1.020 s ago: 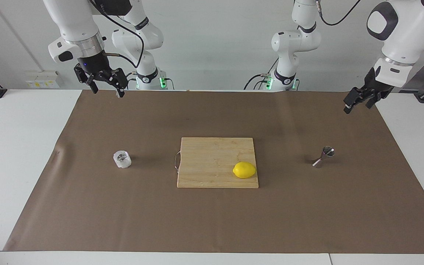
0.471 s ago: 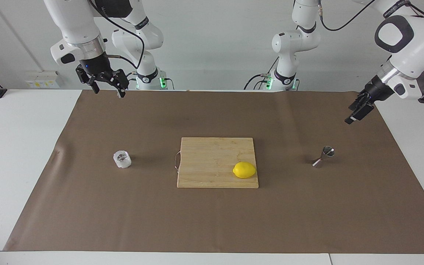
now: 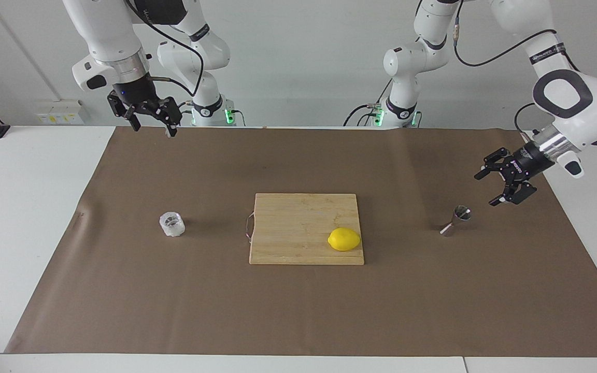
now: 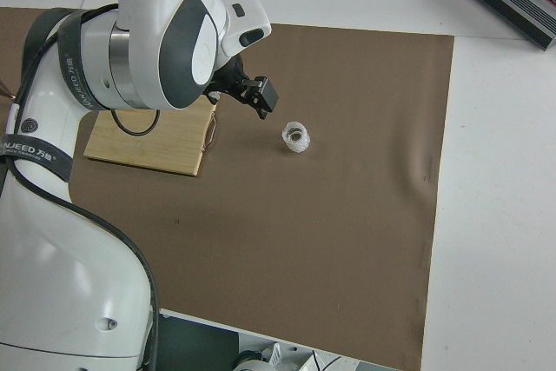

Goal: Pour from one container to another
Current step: 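Move the open left gripper toward the small metal cup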

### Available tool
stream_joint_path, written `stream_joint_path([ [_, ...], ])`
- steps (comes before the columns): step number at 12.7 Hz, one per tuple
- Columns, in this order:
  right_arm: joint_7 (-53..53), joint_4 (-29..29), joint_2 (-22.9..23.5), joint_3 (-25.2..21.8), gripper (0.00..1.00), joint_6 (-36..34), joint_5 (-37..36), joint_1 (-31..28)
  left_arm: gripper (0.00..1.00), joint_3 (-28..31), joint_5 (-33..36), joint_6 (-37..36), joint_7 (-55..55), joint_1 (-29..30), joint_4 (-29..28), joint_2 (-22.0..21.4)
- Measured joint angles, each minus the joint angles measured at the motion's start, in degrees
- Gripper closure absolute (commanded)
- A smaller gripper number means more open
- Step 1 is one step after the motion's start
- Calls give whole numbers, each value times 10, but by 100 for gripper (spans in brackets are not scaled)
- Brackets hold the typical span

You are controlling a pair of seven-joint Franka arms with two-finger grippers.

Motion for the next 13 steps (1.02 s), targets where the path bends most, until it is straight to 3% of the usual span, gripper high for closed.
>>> stream_joint_path([
  [7, 0, -6, -2, 0, 0, 1, 0, 0, 0, 1, -229, 88, -1, 37, -93, 44],
  [13, 0, -15, -8, 0, 0, 2, 0, 2, 0, -11, -293, 121, 12, 22, -116, 44],
])
